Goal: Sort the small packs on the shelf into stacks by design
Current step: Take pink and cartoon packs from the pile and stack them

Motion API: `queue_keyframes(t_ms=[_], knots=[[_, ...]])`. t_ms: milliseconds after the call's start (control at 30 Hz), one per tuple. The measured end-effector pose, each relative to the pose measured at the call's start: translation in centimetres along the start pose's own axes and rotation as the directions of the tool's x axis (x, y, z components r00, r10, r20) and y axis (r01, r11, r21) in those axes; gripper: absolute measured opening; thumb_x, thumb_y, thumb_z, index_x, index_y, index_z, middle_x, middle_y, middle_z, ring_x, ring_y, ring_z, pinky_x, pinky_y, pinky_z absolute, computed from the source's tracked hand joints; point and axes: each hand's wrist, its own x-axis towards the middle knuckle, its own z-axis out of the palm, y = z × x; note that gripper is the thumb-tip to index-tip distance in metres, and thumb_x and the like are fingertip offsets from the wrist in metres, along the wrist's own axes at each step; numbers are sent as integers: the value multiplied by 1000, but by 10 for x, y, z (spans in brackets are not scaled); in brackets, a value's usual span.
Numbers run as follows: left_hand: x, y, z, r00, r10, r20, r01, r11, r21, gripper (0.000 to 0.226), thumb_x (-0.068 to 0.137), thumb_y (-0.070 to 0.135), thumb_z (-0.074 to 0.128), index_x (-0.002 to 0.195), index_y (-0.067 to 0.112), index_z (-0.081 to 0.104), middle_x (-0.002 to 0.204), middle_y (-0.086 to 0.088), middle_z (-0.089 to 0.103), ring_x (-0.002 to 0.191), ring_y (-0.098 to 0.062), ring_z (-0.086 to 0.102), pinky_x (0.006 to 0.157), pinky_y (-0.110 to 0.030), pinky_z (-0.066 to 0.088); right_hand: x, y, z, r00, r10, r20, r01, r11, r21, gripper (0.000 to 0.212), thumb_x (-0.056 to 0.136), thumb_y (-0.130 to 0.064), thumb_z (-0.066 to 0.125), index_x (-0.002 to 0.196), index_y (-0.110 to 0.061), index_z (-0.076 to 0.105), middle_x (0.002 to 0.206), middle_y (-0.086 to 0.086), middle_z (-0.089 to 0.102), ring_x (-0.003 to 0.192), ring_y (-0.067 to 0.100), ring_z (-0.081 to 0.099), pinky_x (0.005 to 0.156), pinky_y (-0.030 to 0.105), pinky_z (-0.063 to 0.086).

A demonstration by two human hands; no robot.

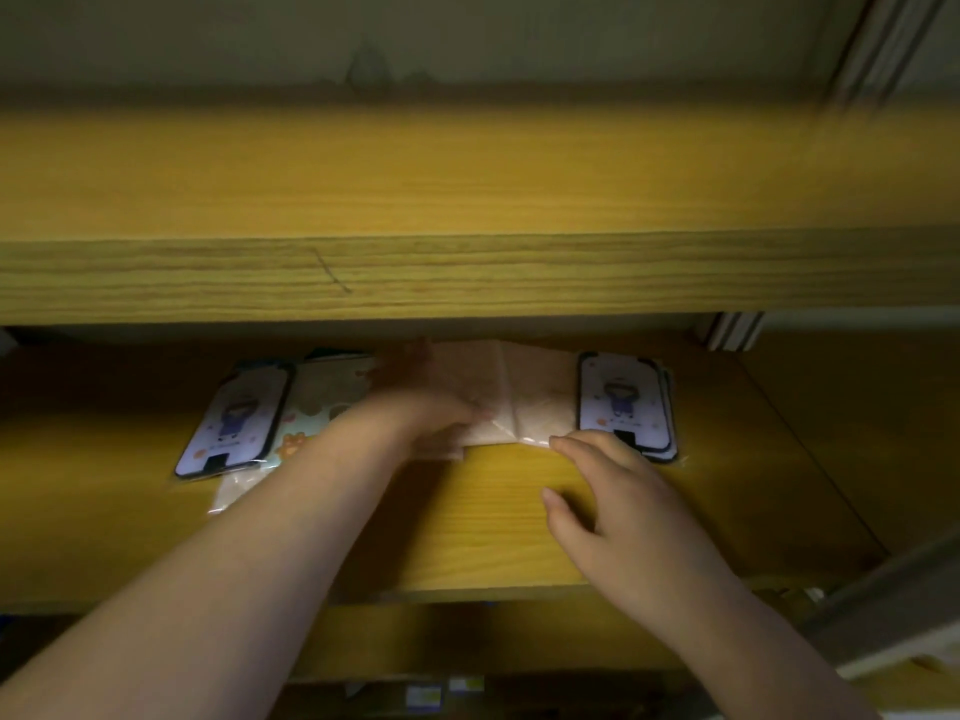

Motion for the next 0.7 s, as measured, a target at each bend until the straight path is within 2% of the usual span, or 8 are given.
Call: queue_keyframes(t_ms=[100, 200, 333, 400, 433, 533, 633, 700], knots=[[30, -13, 11, 1000, 21, 5, -21, 999, -26, 121, 13, 86, 77, 119, 28, 69, 118, 1, 73, 110, -21, 67, 89, -39, 58, -1, 6, -3, 1000, 1, -21, -1, 1000, -3, 54, 96, -46, 49, 147, -33, 38, 143, -20, 39, 129, -3, 34, 107, 16, 28], [70, -33, 35, 1000, 26, -10, -27, 979, -202, 113, 2, 87, 76, 97, 27, 76, 97, 5, 78, 92, -13, 73, 82, -38, 61, -1, 11, -4, 999, -4, -32, 3, 1000, -11, 53, 95, -45, 50, 146, -32, 40, 141, -20, 41, 128, -3, 35, 105, 15, 27], [-8, -1, -6, 992, 45, -119, -98, 865, -492, 80, 40, 46, 89, 113, 23, 64, 107, 3, 72, 92, -14, 70, 68, -32, 62, -1, 20, -9, 998, 27, -59, -29, 999, -23, 51, 94, -44, 52, 143, -31, 45, 141, -16, 45, 128, 2, 39, 104, 19, 31], [-30, 2, -8, 995, -47, -84, -24, 726, -687, 69, 68, 23, 86, 125, 25, 45, 110, 1, 61, 88, -22, 66, 51, -30, 59, 4, 30, -13, 989, 112, -100, -116, 993, -36, 50, 94, -43, 53, 142, -31, 45, 139, -13, 47, 126, 5, 42, 98, 21, 36], [-35, -3, -5, 997, -51, -66, -18, 642, -766, 66, 75, 16, 82, 128, 26, 44, 110, -1, 60, 86, -26, 66, 49, -34, 58, 7, 37, -15, 978, 169, -119, -174, 984, -39, 49, 94, -44, 53, 141, -30, 46, 136, -10, 49, 123, 8, 44, 93, 22, 38], [-52, -19, 3, 996, -53, -71, -38, 461, -887, 48, 81, 11, 78, 126, 12, 62, 107, -11, 75, 85, -26, 72, 67, -33, 57, 23, 63, -16, 933, 308, -188, -336, 931, -143, 52, 88, -59, 44, 125, -24, 56, 114, 4, 58, 103, 19, 54, 78, 30, 47], [-75, -29, 6, 998, -17, 56, 58, 217, -974, 21, 92, 7, 68, 112, 7, 67, 94, -10, 79, 77, -19, 75, 62, -25, 58, 39, 77, -18, 898, 417, -141, -439, 872, -217, 72, 85, -73, 38, 123, -13, 53, 111, 11, 56, 98, 24, 55, 79, 35, 50], [-92, -33, 8, 996, 13, 85, 82, 163, -983, 17, 94, 7, 65, 111, 7, 64, 89, -10, 78, 72, -16, 74, 57, -24, 58, 46, 76, -19, 916, 388, -104, -400, 857, -324, 81, 84, -75, 30, 132, -12, 48, 118, 15, 55, 102, 26, 54, 78, 33, 47]])
